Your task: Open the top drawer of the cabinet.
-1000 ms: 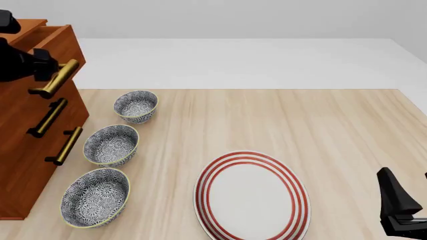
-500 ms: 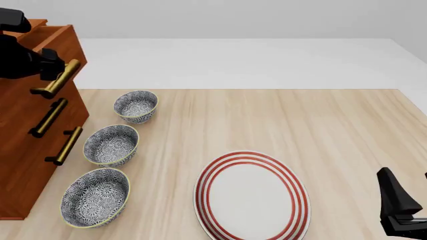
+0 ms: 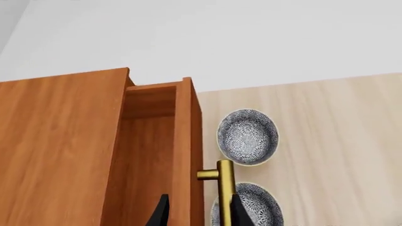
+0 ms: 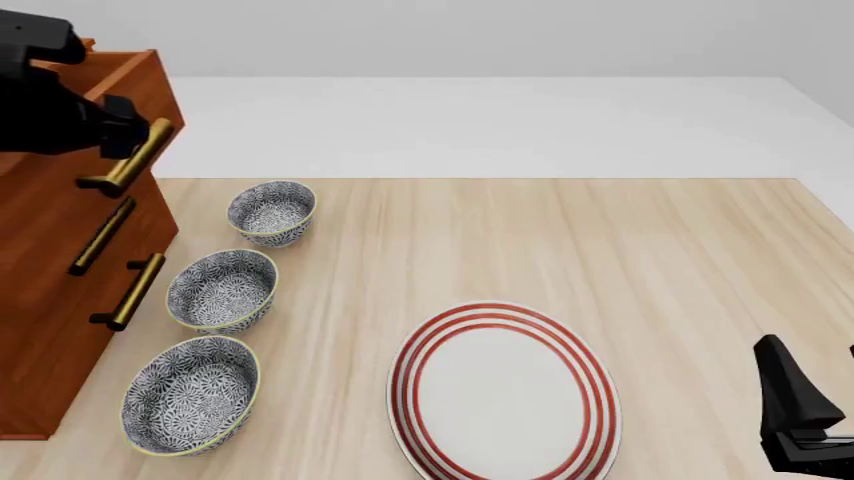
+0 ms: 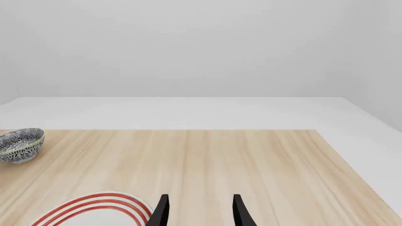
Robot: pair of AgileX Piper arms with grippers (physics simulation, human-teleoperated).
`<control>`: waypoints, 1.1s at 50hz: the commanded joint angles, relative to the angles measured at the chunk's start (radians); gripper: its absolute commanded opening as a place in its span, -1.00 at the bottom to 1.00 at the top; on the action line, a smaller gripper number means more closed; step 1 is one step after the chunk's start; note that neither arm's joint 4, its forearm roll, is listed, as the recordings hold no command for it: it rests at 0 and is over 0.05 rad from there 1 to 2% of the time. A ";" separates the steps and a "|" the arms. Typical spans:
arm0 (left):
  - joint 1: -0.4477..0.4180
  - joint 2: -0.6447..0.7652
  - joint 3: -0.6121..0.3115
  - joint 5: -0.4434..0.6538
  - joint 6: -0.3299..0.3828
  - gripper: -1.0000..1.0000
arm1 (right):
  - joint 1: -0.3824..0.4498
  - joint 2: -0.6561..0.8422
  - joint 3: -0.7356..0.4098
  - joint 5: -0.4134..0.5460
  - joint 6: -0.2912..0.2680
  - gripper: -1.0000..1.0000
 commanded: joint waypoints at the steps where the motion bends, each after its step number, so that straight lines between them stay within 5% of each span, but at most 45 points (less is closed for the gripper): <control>1: -0.031 0.084 0.044 0.012 0.014 1.00 | 0.000 0.000 0.000 0.000 0.000 1.00; 55: -0.184 0.160 0.005 0.068 0.067 1.00 | 0.000 0.000 0.000 0.000 0.000 1.00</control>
